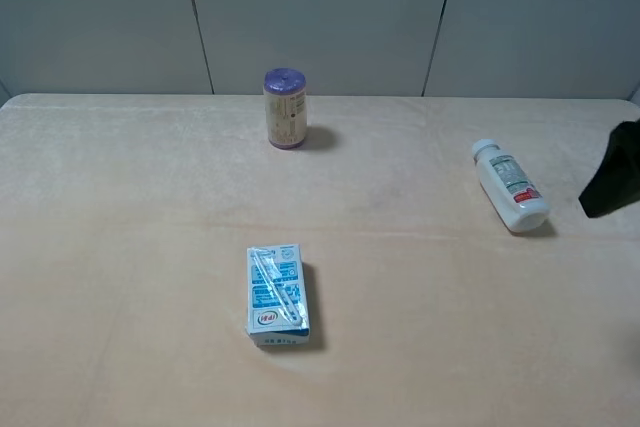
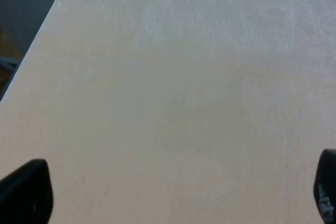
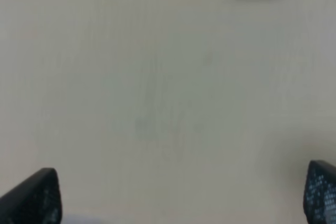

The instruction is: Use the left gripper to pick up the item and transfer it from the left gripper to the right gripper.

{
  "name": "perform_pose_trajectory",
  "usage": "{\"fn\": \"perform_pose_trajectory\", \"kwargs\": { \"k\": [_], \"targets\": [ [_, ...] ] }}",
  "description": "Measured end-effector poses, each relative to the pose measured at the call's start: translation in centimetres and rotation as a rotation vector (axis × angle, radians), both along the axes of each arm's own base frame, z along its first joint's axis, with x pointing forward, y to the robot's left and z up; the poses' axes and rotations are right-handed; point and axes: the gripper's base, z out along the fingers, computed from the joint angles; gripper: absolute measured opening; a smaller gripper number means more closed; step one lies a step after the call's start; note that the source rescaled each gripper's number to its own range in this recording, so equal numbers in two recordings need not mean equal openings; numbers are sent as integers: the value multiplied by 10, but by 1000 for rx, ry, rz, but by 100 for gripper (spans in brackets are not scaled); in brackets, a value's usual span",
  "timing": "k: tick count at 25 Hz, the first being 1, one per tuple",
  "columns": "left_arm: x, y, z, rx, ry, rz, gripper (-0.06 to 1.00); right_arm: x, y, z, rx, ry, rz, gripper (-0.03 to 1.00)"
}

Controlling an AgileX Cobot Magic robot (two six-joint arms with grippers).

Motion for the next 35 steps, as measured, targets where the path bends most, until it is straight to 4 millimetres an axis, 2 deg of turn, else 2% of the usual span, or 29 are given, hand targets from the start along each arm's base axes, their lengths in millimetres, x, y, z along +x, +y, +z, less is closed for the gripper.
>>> {"fn": "perform_pose_trajectory", "kwargs": {
  "k": [3,9,12,15,18,20,26,35],
  "targets": [
    [0,0,0,0,0,0,100,-41,0,1,1,-85,1,100],
    [0,0,0,0,0,0,100,-118,-4,0,-29,-372,-11,100],
    [0,0,0,0,0,0,100,-145,-10,-2,-66,-526,-59,100],
    [0,0,0,0,0,0,100,-163,-15,-8,-90,-643,-114,100],
    [0,0,0,0,0,0,100,-171,-15,-19,-84,-689,-122,100],
    [0,0,0,0,0,0,100,-174,-15,-19,-79,-734,-124,100],
    [0,0,0,0,0,0,100,-169,-15,-20,-72,-806,-131,100],
    [0,0,0,0,0,0,100,-166,-15,-23,-69,-812,-134,100]
  ]
}}
